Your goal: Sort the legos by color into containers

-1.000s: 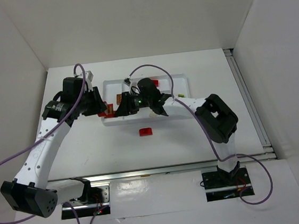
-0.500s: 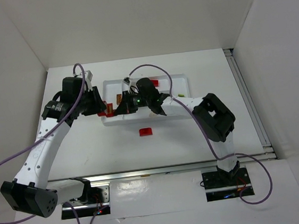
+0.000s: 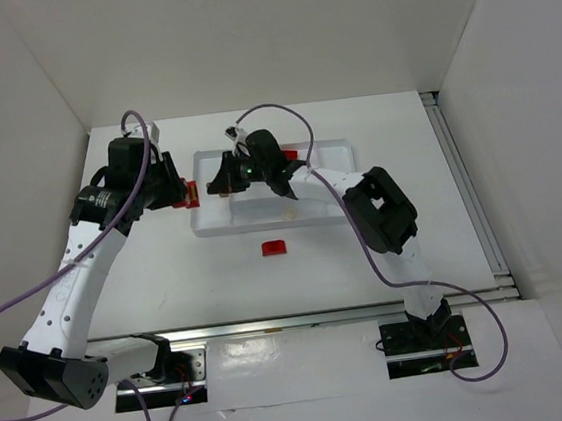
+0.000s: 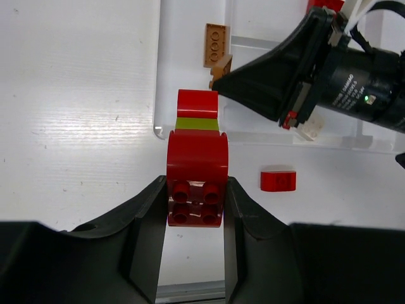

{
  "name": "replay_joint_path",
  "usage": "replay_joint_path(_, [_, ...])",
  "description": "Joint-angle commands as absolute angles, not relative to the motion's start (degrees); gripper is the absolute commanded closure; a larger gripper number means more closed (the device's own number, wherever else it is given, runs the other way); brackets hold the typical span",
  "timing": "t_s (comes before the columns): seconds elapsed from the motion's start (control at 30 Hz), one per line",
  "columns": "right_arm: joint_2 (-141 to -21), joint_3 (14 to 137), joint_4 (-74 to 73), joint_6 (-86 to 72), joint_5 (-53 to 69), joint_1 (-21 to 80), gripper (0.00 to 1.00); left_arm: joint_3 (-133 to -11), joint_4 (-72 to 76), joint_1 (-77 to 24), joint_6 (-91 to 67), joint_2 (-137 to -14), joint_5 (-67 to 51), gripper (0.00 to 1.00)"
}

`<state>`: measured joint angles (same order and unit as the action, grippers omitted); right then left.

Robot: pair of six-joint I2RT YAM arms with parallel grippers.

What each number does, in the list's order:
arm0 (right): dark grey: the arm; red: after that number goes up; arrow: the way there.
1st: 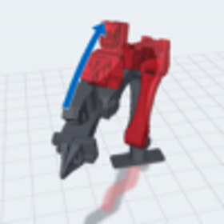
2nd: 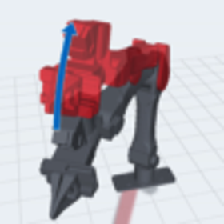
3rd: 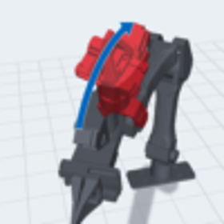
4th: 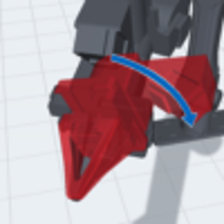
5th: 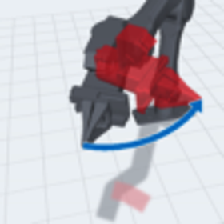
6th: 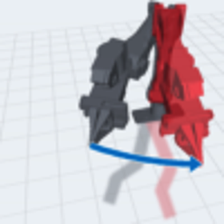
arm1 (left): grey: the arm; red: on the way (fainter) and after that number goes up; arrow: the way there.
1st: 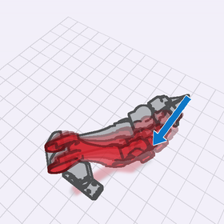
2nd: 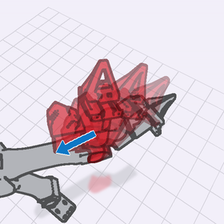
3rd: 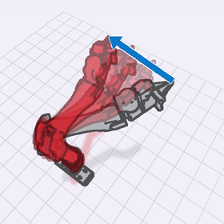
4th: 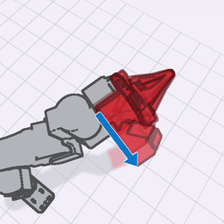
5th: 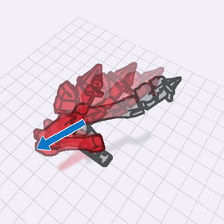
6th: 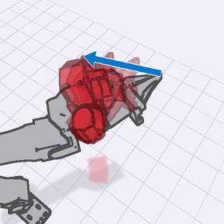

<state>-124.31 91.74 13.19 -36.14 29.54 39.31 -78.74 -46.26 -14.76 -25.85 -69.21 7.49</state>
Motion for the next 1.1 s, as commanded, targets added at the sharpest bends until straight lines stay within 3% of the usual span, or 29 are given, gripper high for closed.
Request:
replay_joint_path(0.0, [-129.19,98.41,11.25,-35.06,29.26,38.15,1.00,-80.68,-46.41,-14.68,-26.89,-67.94,9.49,1.00])
replay_joint_path(0.17, [-136.65,106.68,9.85,-35.07,31.63,38.14,0.95,-80.68,-46.41,-14.68,-26.89,-67.94,9.49,1.00])
replay_joint_path(0.23, [-138.24,110.90,7.39,-34.54,32.68,38.14,0.81,-80.68,-46.41,-14.68,-26.89,-67.94,8.96,1.00])
replay_joint_path(0.27, [-138.95,112.22,5.99,-33.67,32.70,38.14,0.66,-80.68,-46.41,-14.16,-26.37,-67.94,8.96,1.00])
replay_joint_path(0.33, [-139.48,113.03,3.61,-32.96,32.70,38.14,0.58,-81.21,-46.41,-14.15,-26.37,-67.94,8.96,1.00])
replay_joint_path(0.37, [-137.57,113.03,3.08,-32.35,31.22,38.14,0.44,-81.21,-46.41,-14.15,-26.37,-67.94,8.96,1.00])
replay_joint_path(0.4, [-136.24,111.64,3.08,-32.34,30.51,38.14,0.42,-81.21,-46.41,-14.15,-26.37,-67.94,8.96,1.00])
replay_joint_path(0.5, [-129.50,106.19,1.94,-29.98,26.48,38.14,0.42,-81.21,-46.41,-14.15,-26.37,-68.47,8.26,1.00])
replay_joint_path(0.73, [-106.55,77.99,8.95,-29.44,24.87,34.46,0.46,-79.28,-43.43,-14.15,-23.82,-69.61,-0.51,1.00])
replay_joint_path(0.87, [-95.38,61.93,13.52,-29.97,30.05,32.26,0.36,-77.09,-38.86,-14.15,-21.28,-70.84,-16.12,1.00])
replay_joint_path(1.03, [-80.45,51.16,17.48,-29.97,34.43,28.57,0.15,-73.22,-29.11,-14.15,-20.74,-73.12,-29.95,1.00])
replay_joint_path(1.07, [-79.29,49.85,17.49,-29.97,35.85,27.69,0.15,-73.21,-27.87,-14.15,-20.74,-73.91,-34.50,1.00])
